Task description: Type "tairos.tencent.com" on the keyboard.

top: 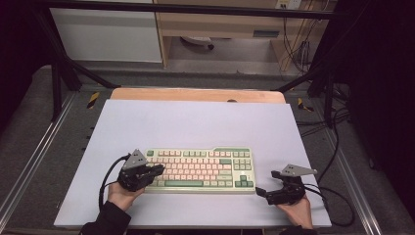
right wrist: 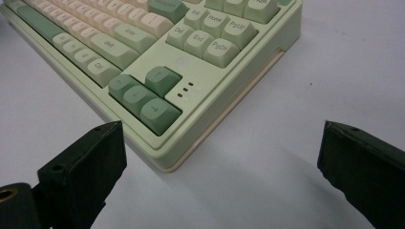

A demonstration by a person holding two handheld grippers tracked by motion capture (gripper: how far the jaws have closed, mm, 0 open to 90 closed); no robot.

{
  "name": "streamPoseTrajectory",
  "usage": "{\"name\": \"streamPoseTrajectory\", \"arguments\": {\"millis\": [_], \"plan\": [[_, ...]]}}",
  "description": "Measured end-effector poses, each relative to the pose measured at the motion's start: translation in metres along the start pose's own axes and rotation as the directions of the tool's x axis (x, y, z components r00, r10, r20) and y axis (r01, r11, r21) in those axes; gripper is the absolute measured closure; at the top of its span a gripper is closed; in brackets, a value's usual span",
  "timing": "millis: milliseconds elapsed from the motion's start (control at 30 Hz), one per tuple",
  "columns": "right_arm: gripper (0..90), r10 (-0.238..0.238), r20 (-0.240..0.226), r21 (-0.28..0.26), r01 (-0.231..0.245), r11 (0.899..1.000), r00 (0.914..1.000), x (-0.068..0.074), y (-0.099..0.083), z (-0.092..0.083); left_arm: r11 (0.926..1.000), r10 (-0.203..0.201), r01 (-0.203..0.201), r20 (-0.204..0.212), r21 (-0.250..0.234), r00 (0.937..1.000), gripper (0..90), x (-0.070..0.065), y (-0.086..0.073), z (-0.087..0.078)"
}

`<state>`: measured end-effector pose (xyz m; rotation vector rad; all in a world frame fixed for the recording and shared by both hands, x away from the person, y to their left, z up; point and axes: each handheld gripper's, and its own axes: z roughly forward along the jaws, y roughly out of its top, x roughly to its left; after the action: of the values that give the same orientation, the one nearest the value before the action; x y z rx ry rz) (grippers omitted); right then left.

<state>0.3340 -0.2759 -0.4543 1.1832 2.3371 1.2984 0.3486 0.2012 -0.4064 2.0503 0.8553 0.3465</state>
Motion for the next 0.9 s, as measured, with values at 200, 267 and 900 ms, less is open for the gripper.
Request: {"name": "streamPoseTrajectory", "arguments": {"millis": [200, 267, 900], "plan": [[3.2, 0.001, -0.001, 0.0, -0.001, 1.0, 1.0, 0.0, 0.0, 0.0, 0.9998, 0.018, -0.018, 0.011, -0.001, 0.9998, 89.9, -0.006, 0.01, 0.01], [3.2, 0.0, -0.002, 0.0, 0.0, 1.0, 1.0, 0.0, 0.0, 0.0, 0.9997, 0.023, -0.023, 0.013, 0.0, 0.9996, 90.0, -0.009, 0.014, 0.014], [3.2, 0.0, -0.006, -0.001, 0.0, 1.0, 1.0, 0.0, 0.0, 0.0, 0.9975, 0.035, -0.034, -0.004, 0.063, 0.9994, 90.0, -0.014, 0.022, 0.055]]}}
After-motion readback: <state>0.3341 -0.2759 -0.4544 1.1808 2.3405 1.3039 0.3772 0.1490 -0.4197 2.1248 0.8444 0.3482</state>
